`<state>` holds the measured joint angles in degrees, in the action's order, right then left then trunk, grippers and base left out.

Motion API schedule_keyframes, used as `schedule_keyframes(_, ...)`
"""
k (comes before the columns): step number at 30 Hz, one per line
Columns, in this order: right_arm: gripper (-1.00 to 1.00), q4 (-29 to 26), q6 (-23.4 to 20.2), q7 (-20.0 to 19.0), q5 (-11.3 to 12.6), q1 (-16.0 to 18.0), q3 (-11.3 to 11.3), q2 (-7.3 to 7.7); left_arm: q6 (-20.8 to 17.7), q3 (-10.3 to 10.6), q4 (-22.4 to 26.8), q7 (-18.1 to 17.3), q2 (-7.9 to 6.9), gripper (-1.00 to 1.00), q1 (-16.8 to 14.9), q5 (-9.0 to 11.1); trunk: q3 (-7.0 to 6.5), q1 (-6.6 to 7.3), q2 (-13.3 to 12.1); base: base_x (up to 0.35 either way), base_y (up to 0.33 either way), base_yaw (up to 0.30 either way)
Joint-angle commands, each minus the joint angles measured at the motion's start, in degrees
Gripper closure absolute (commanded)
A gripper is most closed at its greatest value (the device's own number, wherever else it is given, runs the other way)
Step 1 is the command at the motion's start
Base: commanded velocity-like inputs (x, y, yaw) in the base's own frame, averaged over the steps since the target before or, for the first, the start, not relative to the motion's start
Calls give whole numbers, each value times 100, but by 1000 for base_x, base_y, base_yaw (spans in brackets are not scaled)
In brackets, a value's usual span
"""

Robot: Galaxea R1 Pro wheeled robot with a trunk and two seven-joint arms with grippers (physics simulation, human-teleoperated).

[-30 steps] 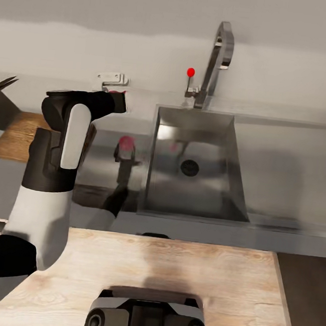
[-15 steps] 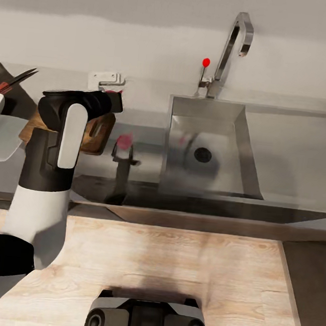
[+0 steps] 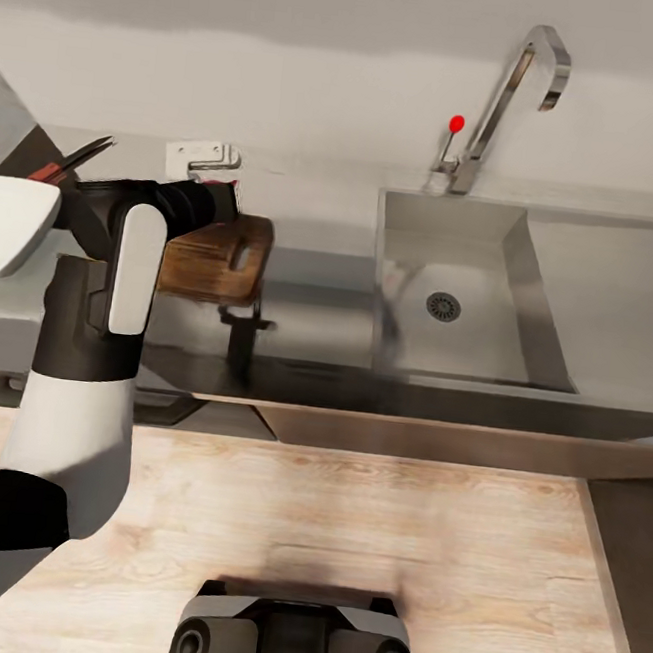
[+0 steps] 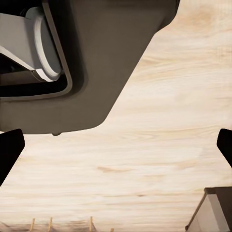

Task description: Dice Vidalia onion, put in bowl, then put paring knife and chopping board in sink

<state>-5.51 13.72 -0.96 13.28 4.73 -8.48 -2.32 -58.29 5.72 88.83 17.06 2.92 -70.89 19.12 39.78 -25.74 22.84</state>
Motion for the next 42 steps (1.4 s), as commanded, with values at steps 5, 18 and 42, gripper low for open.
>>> schedule_keyframes(5,-100,6,26,-10,60,2,-40,0,-16,-11,3,43,-1,100,-4,57,6,-4,8,190,254,0)
schedule_keyframes(18,-100,6,25,-10,60,2,-40,4,-24,-68,2,43,-63,100,-4,63,6,-4,8,86,230,0)
schedule_keyframes(42,-100,6,25,-10,60,2,-40,4,-15,-45,2,43,-11,100,-4,66,6,-4,8,-52,21,0)
